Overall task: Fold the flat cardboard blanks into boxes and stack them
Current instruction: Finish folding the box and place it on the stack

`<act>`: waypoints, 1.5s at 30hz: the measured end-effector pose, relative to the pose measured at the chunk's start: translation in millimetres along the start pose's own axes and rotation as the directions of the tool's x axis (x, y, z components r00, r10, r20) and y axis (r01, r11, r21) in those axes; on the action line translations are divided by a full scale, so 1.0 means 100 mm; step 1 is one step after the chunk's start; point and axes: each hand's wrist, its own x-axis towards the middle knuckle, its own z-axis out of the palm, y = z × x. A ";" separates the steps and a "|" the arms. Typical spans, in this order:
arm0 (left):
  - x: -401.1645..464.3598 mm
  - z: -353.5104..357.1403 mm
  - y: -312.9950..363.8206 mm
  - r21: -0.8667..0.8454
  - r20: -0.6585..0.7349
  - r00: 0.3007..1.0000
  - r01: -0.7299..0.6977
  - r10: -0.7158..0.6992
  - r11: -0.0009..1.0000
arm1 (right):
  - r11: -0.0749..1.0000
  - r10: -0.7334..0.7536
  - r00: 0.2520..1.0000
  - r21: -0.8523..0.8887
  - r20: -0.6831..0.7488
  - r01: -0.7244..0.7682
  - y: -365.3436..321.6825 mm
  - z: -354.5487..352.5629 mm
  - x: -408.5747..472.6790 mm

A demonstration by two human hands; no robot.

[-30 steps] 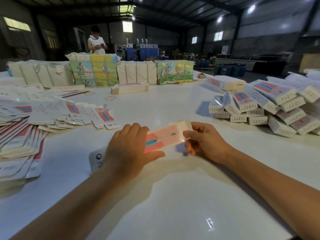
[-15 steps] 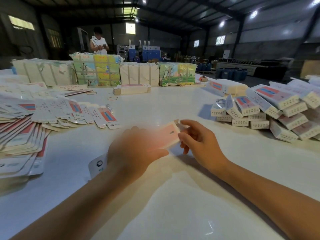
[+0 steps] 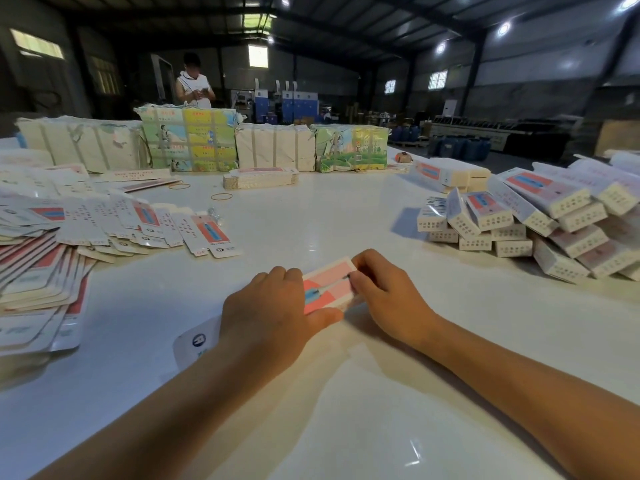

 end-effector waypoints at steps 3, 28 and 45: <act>-0.02 -0.02 -0.01 -0.024 -0.007 1.000 0.013 -0.014 1.000 | 0.965 -0.097 0.992 -0.249 -0.075 0.076 0.04 -0.05 0.01; -0.08 -0.05 0.12 0.250 -0.214 0.966 -0.089 0.145 0.964 | 0.636 0.253 0.958 0.724 0.133 -0.268 -0.12 -0.02 0.06; -0.08 -0.08 0.10 0.252 -0.283 0.928 -0.172 0.242 0.952 | 0.755 0.241 0.970 0.624 0.024 -0.203 -0.08 -0.03 0.05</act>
